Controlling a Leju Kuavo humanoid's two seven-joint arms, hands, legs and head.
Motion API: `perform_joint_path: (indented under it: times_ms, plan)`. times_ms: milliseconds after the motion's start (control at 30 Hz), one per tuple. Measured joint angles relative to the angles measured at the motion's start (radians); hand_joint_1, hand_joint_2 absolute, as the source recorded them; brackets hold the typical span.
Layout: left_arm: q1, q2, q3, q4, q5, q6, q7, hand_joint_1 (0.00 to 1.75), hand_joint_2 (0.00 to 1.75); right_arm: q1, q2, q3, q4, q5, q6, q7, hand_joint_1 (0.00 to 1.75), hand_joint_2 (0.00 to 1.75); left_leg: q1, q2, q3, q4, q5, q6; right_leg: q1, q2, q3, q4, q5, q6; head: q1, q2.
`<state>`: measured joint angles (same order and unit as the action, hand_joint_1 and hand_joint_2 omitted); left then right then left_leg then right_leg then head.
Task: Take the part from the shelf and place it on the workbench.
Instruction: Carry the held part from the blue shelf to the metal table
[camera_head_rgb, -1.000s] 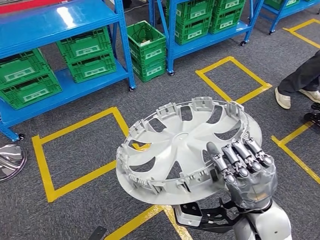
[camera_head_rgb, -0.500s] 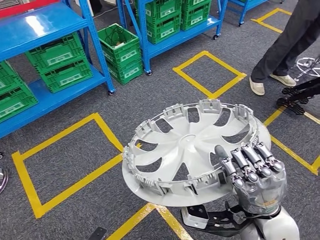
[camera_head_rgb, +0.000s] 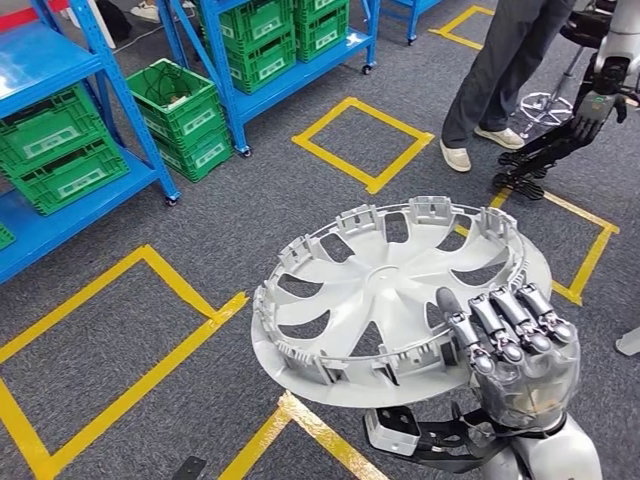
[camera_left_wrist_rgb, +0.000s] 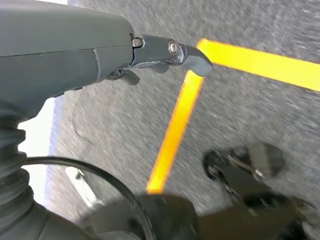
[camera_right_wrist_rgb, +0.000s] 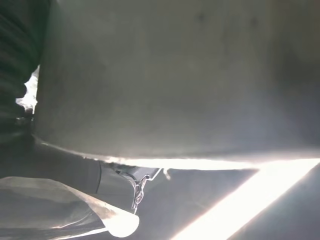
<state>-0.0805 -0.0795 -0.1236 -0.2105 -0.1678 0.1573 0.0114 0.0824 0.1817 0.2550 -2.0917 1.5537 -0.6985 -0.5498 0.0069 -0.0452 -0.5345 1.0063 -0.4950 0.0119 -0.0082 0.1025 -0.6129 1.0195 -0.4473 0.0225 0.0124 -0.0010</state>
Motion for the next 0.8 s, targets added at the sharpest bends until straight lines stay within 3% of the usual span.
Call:
perform_joint_path:
  times_ms: [67, 133, 167, 200, 233, 267, 333, 400, 433, 500, 567, 633, 700, 733, 767, 800]
  plan:
    - [0.002, 0.0, 0.001, 0.0, -0.012, 0.006, 0.006, 0.0, 1.75, 0.002, 0.0, -0.002, -0.004, 0.0, 0.0, 0.0, 1.75, 1.75, 0.004, 0.021, 0.003, -0.012, 0.009, 0.008, 0.002, -0.033, -0.025, 0.041, -0.028, 0.01, 0.007, 0.0]
    - [0.007, 0.001, 0.001, 0.001, -0.02, 0.009, 0.013, 0.0, 1.75, 0.003, 0.0, -0.003, -0.006, 0.0, 0.0, -0.001, 1.75, 1.75, 0.005, 0.044, 0.003, -0.015, 0.011, 0.012, 0.0, -0.08, -0.082, 0.16, -0.09, 0.019, 0.014, 0.0]
    - [0.01, 0.001, 0.001, 0.002, -0.022, 0.009, 0.017, 0.0, 1.75, 0.004, 0.0, -0.004, -0.006, 0.0, 0.0, -0.001, 1.75, 1.75, 0.004, 0.055, 0.002, -0.015, 0.011, 0.012, -0.002, -0.091, -0.112, 0.226, -0.116, 0.023, 0.015, 0.0]
    - [0.012, 0.001, 0.001, 0.002, -0.024, 0.009, 0.02, 0.0, 1.75, 0.006, 0.0, -0.004, -0.006, 0.0, 0.0, -0.001, 1.75, 1.75, 0.004, 0.068, 0.001, -0.015, 0.011, 0.011, -0.004, -0.097, -0.132, 0.27, -0.128, 0.027, 0.014, 0.0]
    - [0.014, 0.002, 0.001, 0.003, -0.026, 0.01, 0.023, 0.0, 1.75, 0.008, 0.0, -0.005, -0.006, 0.0, 0.0, -0.001, 1.75, 1.75, 0.005, 0.079, 0.002, -0.015, 0.01, 0.011, -0.006, -0.1, -0.135, 0.279, -0.122, 0.03, 0.015, 0.0]
    - [0.015, 0.002, 0.001, 0.003, -0.029, 0.012, 0.026, 0.0, 1.75, 0.01, 0.0, -0.007, -0.007, 0.0, 0.0, -0.001, 1.75, 1.75, 0.005, 0.089, 0.003, -0.015, 0.009, 0.009, -0.008, -0.106, -0.115, 0.244, -0.098, 0.031, 0.015, 0.0]
    - [0.018, 0.002, 0.001, 0.004, -0.039, 0.017, 0.035, 0.0, 1.75, 0.012, 0.0, -0.012, -0.011, 0.0, 0.0, -0.002, 1.75, 1.75, 0.003, 0.106, 0.007, -0.014, 0.004, 0.001, -0.009, -0.14, -0.036, 0.104, -0.041, 0.033, 0.015, 0.0]
    - [0.022, 0.003, -0.001, 0.004, -0.052, 0.024, 0.043, 0.0, 1.75, 0.014, 0.0, -0.017, -0.019, 0.0, 0.0, -0.002, 1.75, 1.75, -0.003, 0.12, 0.01, -0.01, -0.002, -0.009, -0.004, -0.167, 0.018, 0.008, -0.02, 0.021, 0.014, 0.0]
    - [0.024, 0.004, -0.002, 0.005, -0.056, 0.025, 0.045, 0.0, 1.75, 0.015, 0.0, -0.019, -0.021, 0.0, 0.0, -0.002, 1.75, 1.75, -0.005, 0.127, 0.011, -0.01, -0.003, -0.013, -0.001, -0.169, 0.024, -0.002, -0.025, 0.013, 0.013, 0.0]
    - [0.024, 0.005, -0.003, 0.005, -0.062, 0.027, 0.048, 0.0, 1.75, 0.017, 0.0, -0.022, -0.025, 0.0, 0.0, -0.004, 1.75, 1.75, -0.004, 0.137, 0.015, -0.008, -0.008, -0.022, -0.001, -0.148, 0.022, -0.003, -0.022, -0.004, 0.013, 0.0]
    - [0.024, 0.007, -0.004, 0.005, -0.063, 0.026, 0.048, 0.0, 1.75, 0.018, 0.0, -0.024, -0.028, 0.0, 0.0, -0.007, 1.75, 1.75, 0.001, 0.11, 0.003, 0.028, -0.039, -0.03, -0.003, -0.13, 0.021, -0.004, -0.019, -0.018, 0.011, 0.0]
    - [0.025, 0.008, -0.006, 0.006, -0.063, 0.026, 0.048, 0.0, 1.75, 0.017, 0.001, -0.026, -0.029, 0.0, 0.0, -0.008, 1.75, 1.75, 0.002, 0.069, -0.048, 0.146, -0.104, -0.032, -0.002, -0.112, 0.021, -0.005, -0.018, -0.027, 0.008, 0.0]
    - [0.028, 0.009, -0.008, 0.006, -0.063, 0.026, 0.048, 0.0, 1.75, 0.018, 0.001, -0.028, -0.029, 0.0, 0.0, -0.008, 1.75, 1.75, 0.002, 0.057, -0.109, 0.275, -0.15, -0.03, 0.002, -0.088, 0.021, -0.005, -0.017, -0.031, 0.008, 0.0]
    - [0.03, 0.009, -0.009, 0.006, -0.063, 0.026, 0.048, 0.0, 1.75, 0.019, 0.001, -0.028, -0.029, 0.0, 0.0, -0.009, 1.75, 1.75, 0.002, 0.055, -0.122, 0.297, -0.145, -0.027, 0.004, -0.074, 0.022, -0.005, -0.017, -0.032, 0.008, 0.0]
    - [0.031, 0.009, -0.01, 0.006, -0.063, 0.025, 0.048, 0.0, 1.75, 0.019, 0.001, -0.029, -0.029, 0.0, 0.0, -0.01, 1.75, 1.75, 0.001, 0.053, -0.117, 0.277, -0.119, -0.023, 0.006, -0.06, 0.023, -0.005, -0.016, -0.033, 0.008, 0.0]
    - [0.031, 0.009, -0.01, 0.006, -0.063, 0.025, 0.048, 0.0, 1.75, 0.019, 0.001, -0.03, -0.029, 0.0, 0.0, -0.011, 1.75, 1.75, 0.0, 0.046, -0.096, 0.22, -0.079, -0.017, 0.008, -0.047, 0.025, -0.005, -0.016, -0.033, 0.008, 0.0]
